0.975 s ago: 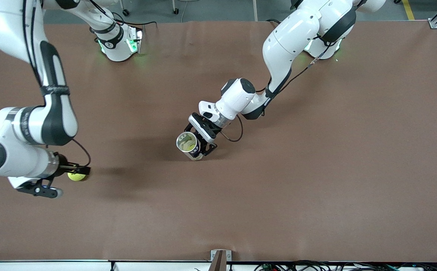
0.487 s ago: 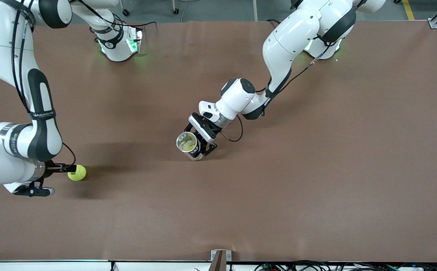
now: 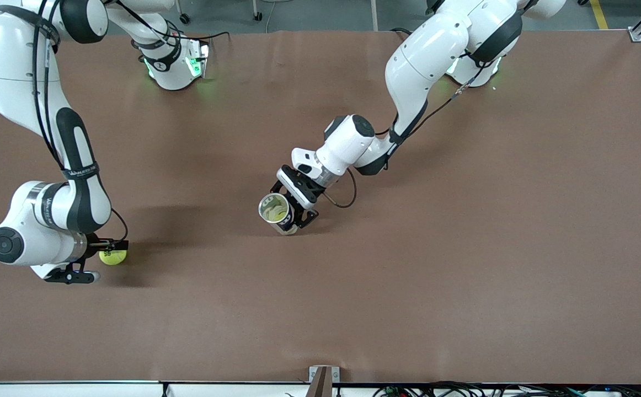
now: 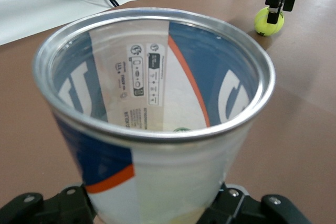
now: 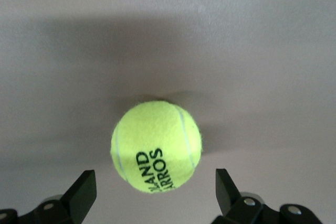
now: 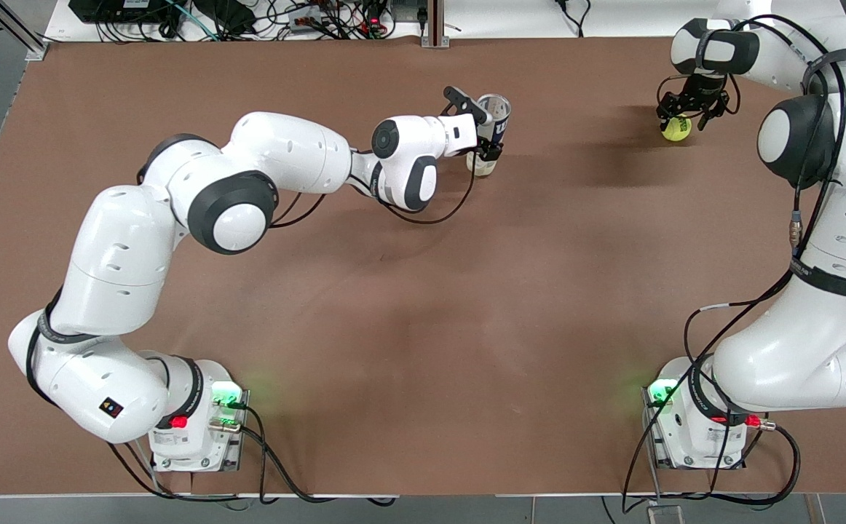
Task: Insert tennis ball vertically with right arm
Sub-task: 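Lift the Roland Garros ball and carry it toward the tube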
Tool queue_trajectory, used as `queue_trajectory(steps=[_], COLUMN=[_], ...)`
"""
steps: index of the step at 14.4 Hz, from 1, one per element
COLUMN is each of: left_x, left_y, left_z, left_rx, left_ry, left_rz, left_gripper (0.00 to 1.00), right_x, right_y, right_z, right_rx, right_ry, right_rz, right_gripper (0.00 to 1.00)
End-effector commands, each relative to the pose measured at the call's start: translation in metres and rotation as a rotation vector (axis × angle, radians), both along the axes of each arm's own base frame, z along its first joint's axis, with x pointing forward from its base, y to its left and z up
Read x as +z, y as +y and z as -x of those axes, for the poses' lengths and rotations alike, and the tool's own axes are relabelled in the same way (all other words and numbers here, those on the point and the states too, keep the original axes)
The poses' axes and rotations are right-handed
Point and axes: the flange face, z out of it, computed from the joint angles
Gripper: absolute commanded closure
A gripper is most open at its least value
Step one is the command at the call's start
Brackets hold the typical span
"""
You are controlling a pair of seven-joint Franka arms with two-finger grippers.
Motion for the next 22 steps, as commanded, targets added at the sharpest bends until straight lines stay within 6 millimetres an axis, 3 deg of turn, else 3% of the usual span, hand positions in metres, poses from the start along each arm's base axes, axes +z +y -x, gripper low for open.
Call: queue_trajectory(steps=[1,6,12,14,16,17,18,20,22], left_x=[0.000,0.000,0.001,0.000,0.002,0.002,0.002,0.001,0.002], left_y=[-0.001,0.000,0.000,0.000,0.001,0.000,0.000,0.000,0.000], left_z=[-0.001,-0.003,-0.003,-0.003,-0.004,-0.003,-0.003,-0.003,-0.003], left_rx=[0.013,0.015,0.014,0.015,0.015,0.014,0.012,0.012,0.013], left_ry=[-0.007,-0.008,-0.009,-0.008,-0.011,-0.010,-0.012,-0.011,-0.011], left_rz=[0.006,0.007,0.007,0.007,0.007,0.008,0.007,0.006,0.007], left_gripper=[0.22,0.22,0.22,0.22,0.22,0.22,0.22,0.22,0.22], right_x=[-0.005,-0.012,-0.013,-0.002,0.029,0.056,0.082,0.141,0.177], right_y=[0.001,-0.003,0.000,0.000,0.004,0.007,0.023,0.074,0.137], right_z=[0.002,0.001,-0.001,-0.005,-0.015,-0.013,-0.011,-0.002,0.010], right_rx=[-0.006,-0.009,-0.006,0.014,0.064,0.075,0.097,0.151,0.134], right_ry=[-0.019,-0.031,-0.028,-0.042,-0.057,-0.047,-0.043,-0.031,-0.013], right_rz=[-0.011,-0.006,-0.006,-0.003,-0.022,-0.037,-0.060,-0.113,-0.156], right_gripper=[0.00,0.03,0.55,0.59,0.59,0.59,0.59,0.61,0.63])
